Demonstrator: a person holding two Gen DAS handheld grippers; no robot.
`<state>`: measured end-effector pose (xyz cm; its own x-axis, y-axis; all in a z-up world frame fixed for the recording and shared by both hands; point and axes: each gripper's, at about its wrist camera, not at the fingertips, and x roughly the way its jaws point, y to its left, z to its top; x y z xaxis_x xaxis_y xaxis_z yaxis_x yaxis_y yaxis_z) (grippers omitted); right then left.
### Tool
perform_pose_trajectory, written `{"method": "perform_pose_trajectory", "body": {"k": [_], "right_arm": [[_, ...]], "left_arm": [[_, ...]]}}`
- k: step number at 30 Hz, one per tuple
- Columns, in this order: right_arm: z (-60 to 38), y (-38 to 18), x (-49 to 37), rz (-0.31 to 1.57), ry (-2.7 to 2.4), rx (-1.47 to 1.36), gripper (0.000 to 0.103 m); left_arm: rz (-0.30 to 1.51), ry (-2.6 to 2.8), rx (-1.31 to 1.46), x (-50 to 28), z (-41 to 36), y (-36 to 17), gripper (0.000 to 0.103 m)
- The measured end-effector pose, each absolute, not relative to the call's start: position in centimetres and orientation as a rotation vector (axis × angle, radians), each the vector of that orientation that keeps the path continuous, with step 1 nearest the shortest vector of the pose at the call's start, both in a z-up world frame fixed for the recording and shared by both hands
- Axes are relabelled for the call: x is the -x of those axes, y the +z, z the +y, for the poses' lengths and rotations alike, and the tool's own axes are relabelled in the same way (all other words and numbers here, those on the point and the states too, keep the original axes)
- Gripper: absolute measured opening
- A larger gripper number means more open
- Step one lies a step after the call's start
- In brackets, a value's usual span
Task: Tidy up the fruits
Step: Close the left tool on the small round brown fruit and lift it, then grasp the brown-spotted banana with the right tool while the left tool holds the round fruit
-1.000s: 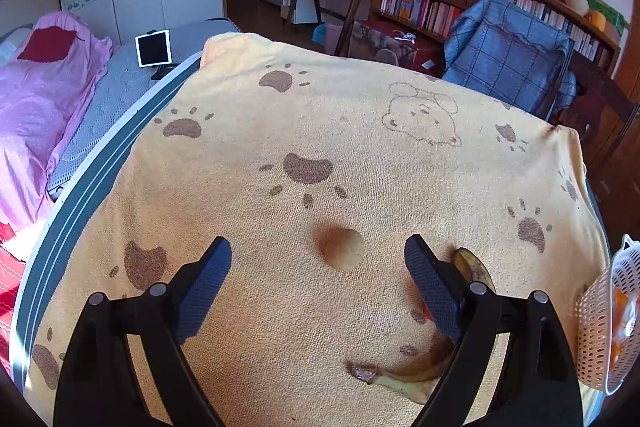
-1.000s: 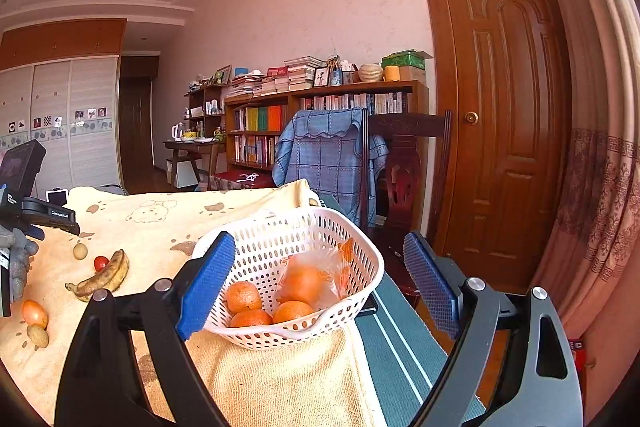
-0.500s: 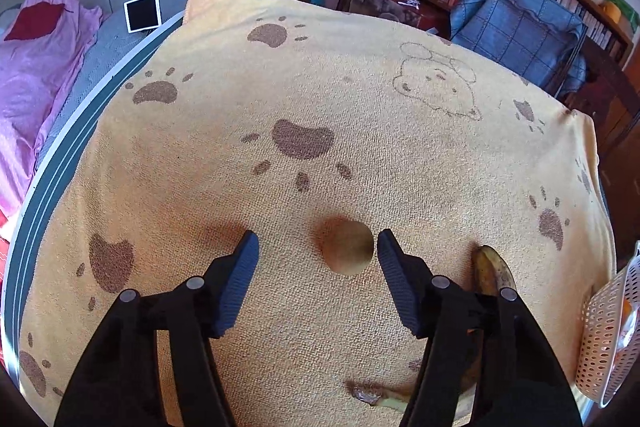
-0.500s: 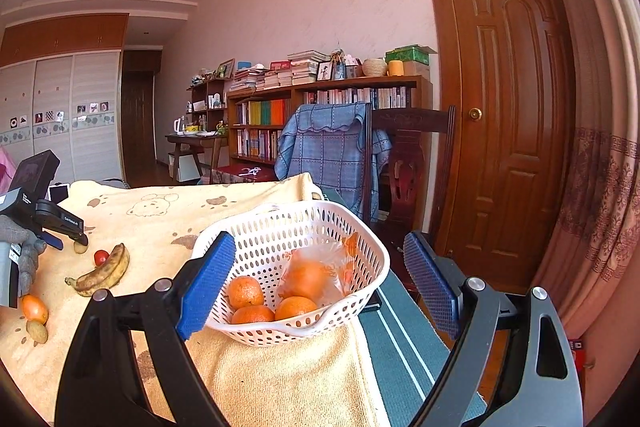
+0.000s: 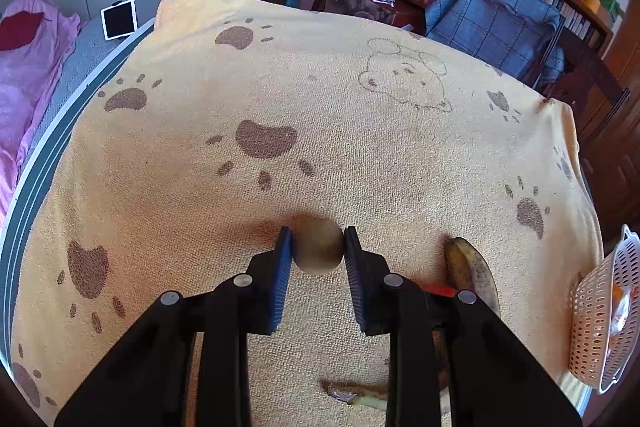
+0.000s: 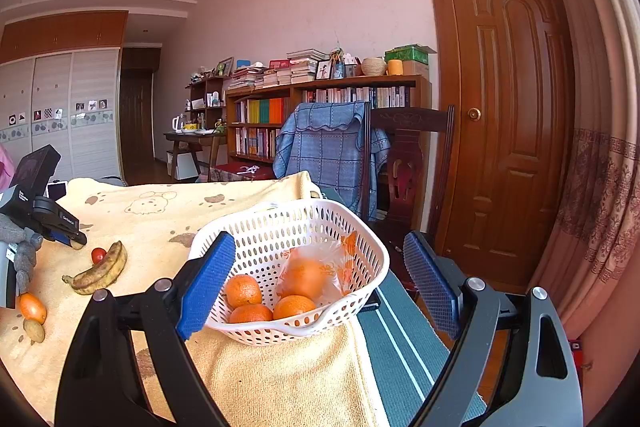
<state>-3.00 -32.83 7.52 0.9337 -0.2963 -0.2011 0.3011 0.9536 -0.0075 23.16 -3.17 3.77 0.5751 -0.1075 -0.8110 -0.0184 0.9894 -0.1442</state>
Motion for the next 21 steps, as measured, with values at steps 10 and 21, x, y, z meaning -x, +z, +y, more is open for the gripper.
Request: {"method": "perform_pose_trajectory", "body": {"k": [10,21], "right_arm": [[-32.8,7.5,3.1,0.197,-0.309,-0.020,0.087],[-32.3,7.4,3.5,0.175,-0.347,0.016,0.087]], "left_arm": [[0.879,-0.077,0.180,-19.7,-2.0,6.3,0.027],[0.755,-0.046,0.216,-13.0,0.9,9.1,0.027]]}}
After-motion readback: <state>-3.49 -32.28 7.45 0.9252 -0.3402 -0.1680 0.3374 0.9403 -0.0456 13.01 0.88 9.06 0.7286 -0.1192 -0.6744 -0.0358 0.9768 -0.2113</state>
